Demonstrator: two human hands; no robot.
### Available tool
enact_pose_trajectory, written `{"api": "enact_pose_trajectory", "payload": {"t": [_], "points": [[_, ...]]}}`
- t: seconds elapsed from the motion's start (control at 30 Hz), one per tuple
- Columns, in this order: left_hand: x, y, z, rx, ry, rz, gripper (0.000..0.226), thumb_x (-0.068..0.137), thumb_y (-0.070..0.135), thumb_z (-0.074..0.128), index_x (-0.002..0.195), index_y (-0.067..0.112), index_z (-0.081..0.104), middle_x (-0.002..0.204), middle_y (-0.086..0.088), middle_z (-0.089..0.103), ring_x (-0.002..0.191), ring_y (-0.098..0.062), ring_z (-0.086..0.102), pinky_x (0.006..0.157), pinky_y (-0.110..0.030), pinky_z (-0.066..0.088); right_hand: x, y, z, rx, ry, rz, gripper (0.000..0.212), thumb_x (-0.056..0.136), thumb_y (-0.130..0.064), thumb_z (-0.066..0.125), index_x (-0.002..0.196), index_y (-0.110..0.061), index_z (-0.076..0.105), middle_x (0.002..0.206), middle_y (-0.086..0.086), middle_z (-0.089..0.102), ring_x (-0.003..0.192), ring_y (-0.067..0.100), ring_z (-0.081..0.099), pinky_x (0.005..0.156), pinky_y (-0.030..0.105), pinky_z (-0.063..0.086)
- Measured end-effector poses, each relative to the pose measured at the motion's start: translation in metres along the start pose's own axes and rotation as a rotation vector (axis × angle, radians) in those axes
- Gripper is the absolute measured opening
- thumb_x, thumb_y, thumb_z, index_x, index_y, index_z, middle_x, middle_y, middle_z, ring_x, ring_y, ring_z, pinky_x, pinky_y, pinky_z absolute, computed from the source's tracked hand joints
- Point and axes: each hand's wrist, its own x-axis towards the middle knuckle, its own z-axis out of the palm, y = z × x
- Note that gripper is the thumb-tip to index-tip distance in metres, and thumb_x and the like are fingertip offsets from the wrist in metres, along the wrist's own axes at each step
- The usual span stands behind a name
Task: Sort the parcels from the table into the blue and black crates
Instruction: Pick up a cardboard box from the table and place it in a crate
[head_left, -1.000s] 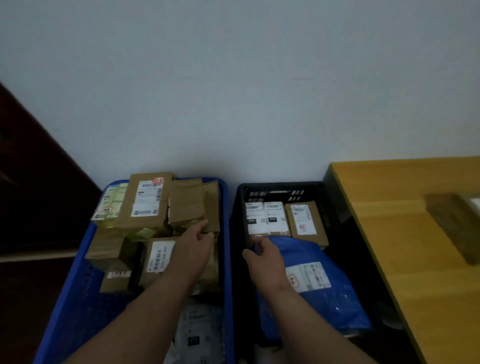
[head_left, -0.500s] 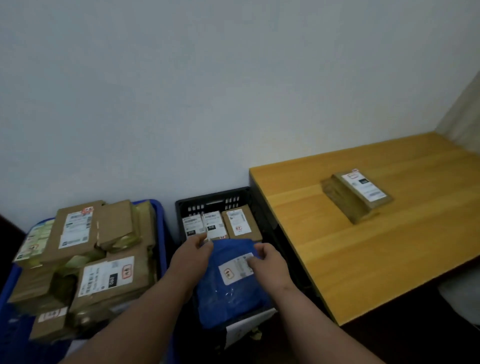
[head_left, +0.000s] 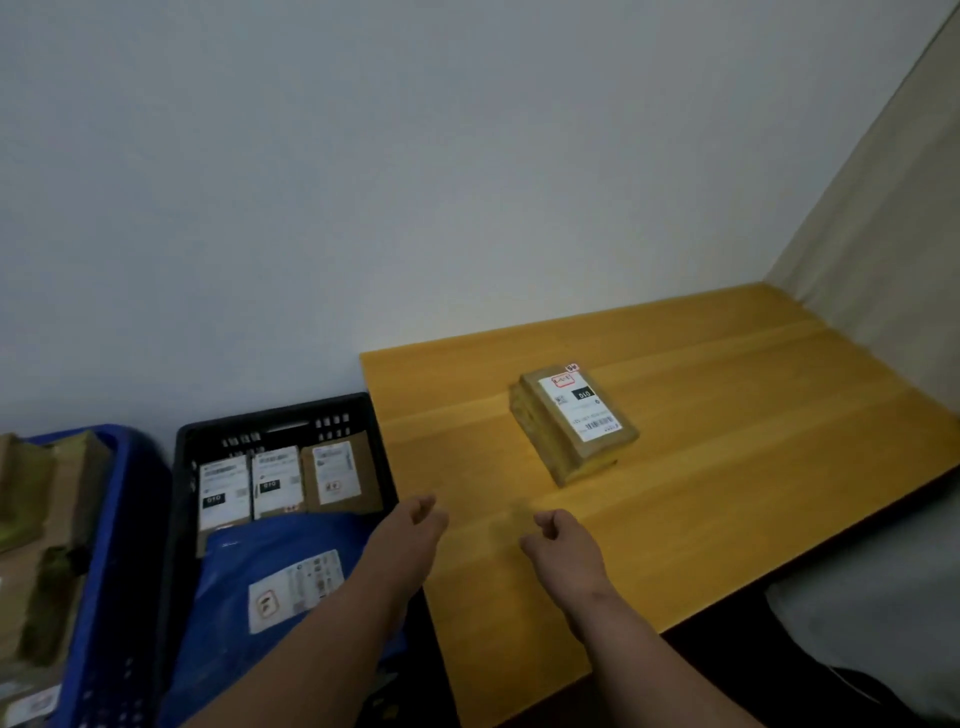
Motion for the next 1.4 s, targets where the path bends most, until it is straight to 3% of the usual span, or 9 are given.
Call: {"api": "enact_pose_trajectory", "payload": {"t": [0.33, 0.5, 0.67, 0.8, 0.97, 1.07, 1.2, 1.3, 1.4], "points": [[0.078, 0.036, 0.048, 0.070, -0.050, -0.074, 0.046, 0.102, 0.034, 0.046, 0.145, 0.021, 0.040, 0.148, -0.005, 0.041, 0.131, -0.025, 0.043, 0.108, -0.044, 0.040, 0.079, -0.015, -0.039, 0.013, 0.313, -0.018, 0.038, 0.086, -0.020, 0.065, 0.123, -0.017, 0.059, 0.121, 0.005, 0.047, 0.120, 0.027, 0.047, 0.107, 0.042, 0.038], [0.104, 0.055, 0.074, 0.086, -0.094, -0.102, 0.045, 0.100, 0.035, 0.048, 0.143, 0.022, 0.042, 0.145, -0.004, 0.044, 0.129, -0.023, 0.045, 0.108, -0.043, 0.040, 0.121, -0.019, -0.067, 0.023, 0.456, 0.020, 0.061, 0.082, -0.020, 0.072, 0.137, -0.013, 0.047, 0.146, 0.013, 0.033, 0.132, 0.037, 0.033, 0.111, 0.038, 0.028], [0.120, 0.067, 0.109, 0.093, -0.124, -0.116, 0.045, 0.098, 0.029, 0.052, 0.142, 0.019, 0.046, 0.141, -0.009, 0.050, 0.127, -0.025, 0.048, 0.107, -0.042, 0.041, 0.159, -0.015, -0.090, -0.020, 0.347, 0.074, 0.084, 0.085, -0.024, 0.070, 0.153, -0.012, 0.021, 0.159, 0.012, 0.018, 0.144, 0.036, 0.020, 0.115, 0.042, 0.022], [0.124, 0.072, 0.139, -0.010, -0.148, -0.212, 0.049, 0.097, 0.034, 0.053, 0.144, 0.023, 0.042, 0.137, -0.003, 0.051, 0.124, -0.021, 0.049, 0.106, -0.043, 0.042, 0.176, -0.009, -0.103, 0.031, 0.212, 0.117, 0.076, 0.089, -0.028, 0.064, 0.152, -0.014, 0.025, 0.145, 0.012, 0.043, 0.129, 0.033, 0.046, 0.106, 0.048, 0.041], [0.132, 0.072, 0.138, -0.152, 0.265, -0.167, 0.057, 0.096, 0.027, 0.056, 0.148, 0.026, 0.032, 0.128, -0.003, 0.057, 0.094, -0.015, 0.064, 0.068, -0.033, 0.055, 0.157, -0.002, -0.104, 0.119, -0.283, 0.062, 0.020, 0.089, -0.032, 0.061, 0.097, -0.017, 0.070, 0.084, 0.001, 0.074, 0.079, 0.018, 0.071, 0.086, 0.044, 0.055], [0.138, 0.067, 0.122, 0.041, 0.521, -0.083, 0.078, 0.089, 0.023, 0.068, 0.152, 0.027, 0.022, 0.159, -0.005, 0.021, 0.134, -0.029, 0.041, 0.102, -0.047, 0.046, 0.161, 0.008, -0.104, 0.050, -0.161, -0.077, 0.028, 0.083, -0.031, 0.062, 0.058, -0.018, 0.058, 0.054, 0.000, 0.060, 0.059, 0.015, 0.061, 0.061, 0.031, 0.044], [0.130, 0.063, 0.122, 0.205, 0.710, -0.153, 0.100, 0.076, 0.040, 0.078, 0.153, 0.021, 0.016, 0.158, -0.010, 0.013, 0.142, -0.037, 0.015, 0.113, -0.052, 0.025, 0.188, 0.001, -0.119, -0.008, 0.201, -0.186, 0.005, 0.085, -0.011, 0.063, 0.089, -0.015, 0.063, 0.084, 0.000, 0.057, 0.089, 0.027, 0.058, 0.065, 0.025, 0.041], [0.117, 0.049, 0.132, 0.238, 0.702, -0.283, 0.105, 0.069, 0.045, 0.081, 0.150, 0.019, 0.019, 0.152, -0.015, 0.021, 0.138, -0.038, 0.023, 0.110, -0.050, 0.027, 0.207, -0.012, -0.117, -0.092, 0.002, -0.256, 0.043, 0.090, -0.012, 0.060, 0.132, -0.007, 0.054, 0.130, 0.012, 0.052, 0.118, 0.026, 0.052, 0.101, 0.038, 0.042], [0.111, 0.033, 0.134, -0.010, 0.551, -0.371, 0.090, 0.076, 0.035, 0.079, 0.147, 0.016, 0.027, 0.144, -0.015, 0.040, 0.126, -0.036, 0.044, 0.104, -0.048, 0.041, 0.204, -0.028, -0.105, -0.075, -0.269, -0.256, 0.039, 0.097, -0.025, 0.051, 0.136, -0.021, 0.050, 0.138, 0.006, 0.053, 0.104, 0.010, 0.057, 0.085, 0.029, 0.047]]}}
